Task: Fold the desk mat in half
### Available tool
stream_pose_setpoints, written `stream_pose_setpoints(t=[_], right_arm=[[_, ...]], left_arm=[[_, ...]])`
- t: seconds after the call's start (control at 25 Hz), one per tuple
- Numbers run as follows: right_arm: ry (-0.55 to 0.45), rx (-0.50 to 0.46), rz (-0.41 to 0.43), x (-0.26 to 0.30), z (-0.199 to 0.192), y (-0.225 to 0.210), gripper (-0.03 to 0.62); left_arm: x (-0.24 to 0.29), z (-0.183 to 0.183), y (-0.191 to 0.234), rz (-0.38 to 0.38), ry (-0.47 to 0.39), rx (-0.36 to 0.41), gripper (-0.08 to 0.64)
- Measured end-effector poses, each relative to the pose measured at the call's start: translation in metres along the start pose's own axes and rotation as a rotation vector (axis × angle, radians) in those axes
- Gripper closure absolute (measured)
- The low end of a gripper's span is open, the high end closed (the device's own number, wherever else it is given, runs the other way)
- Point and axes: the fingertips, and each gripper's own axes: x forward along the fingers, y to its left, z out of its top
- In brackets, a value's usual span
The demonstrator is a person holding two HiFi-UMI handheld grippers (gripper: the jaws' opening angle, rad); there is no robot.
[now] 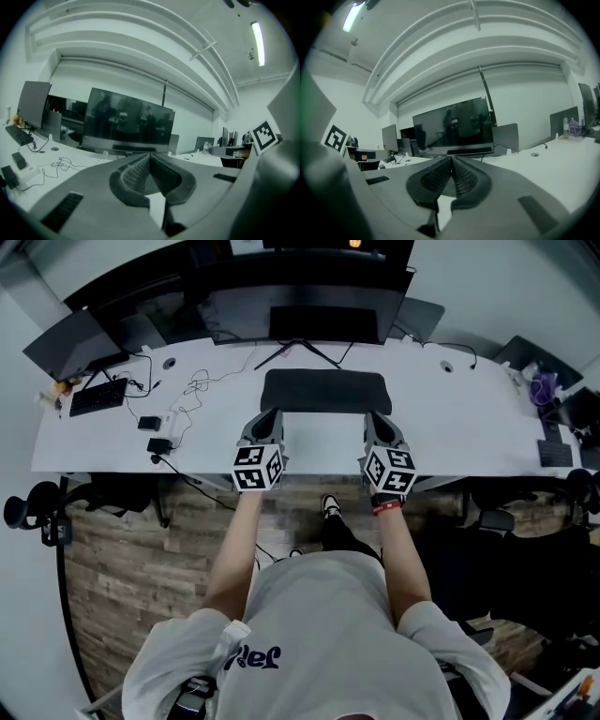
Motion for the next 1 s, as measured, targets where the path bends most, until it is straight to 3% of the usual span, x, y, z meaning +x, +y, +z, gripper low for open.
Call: stream_pose_setpoints(t=[0.2,0.44,0.76,1.0], right_arm=[[-0.024,-0.038,-0.008,-0.014,0.002,0.011,0.578],[-0.034,-0.048,-0.006,-0.021,0.001,0.019,0.578],[-0.018,-0.045,0.033,-0.006,-0.005,0.023,0.578],[0.043,-0.056,0.087,0.043,-0.017,0.027,0.578]], left_arm=[[-0.014,0.010,-0.007,-0.005,-0.059,0.057,0.540],[-0.022,0.011,-0.013,-0.044,-0.103,0.035,0.540],[-0.013,-0.002,-0.003,-0.029,-0.068,-0.028,0.540],[0.002,-0.030,0.029,0.024,0.026,-0.062,0.540]])
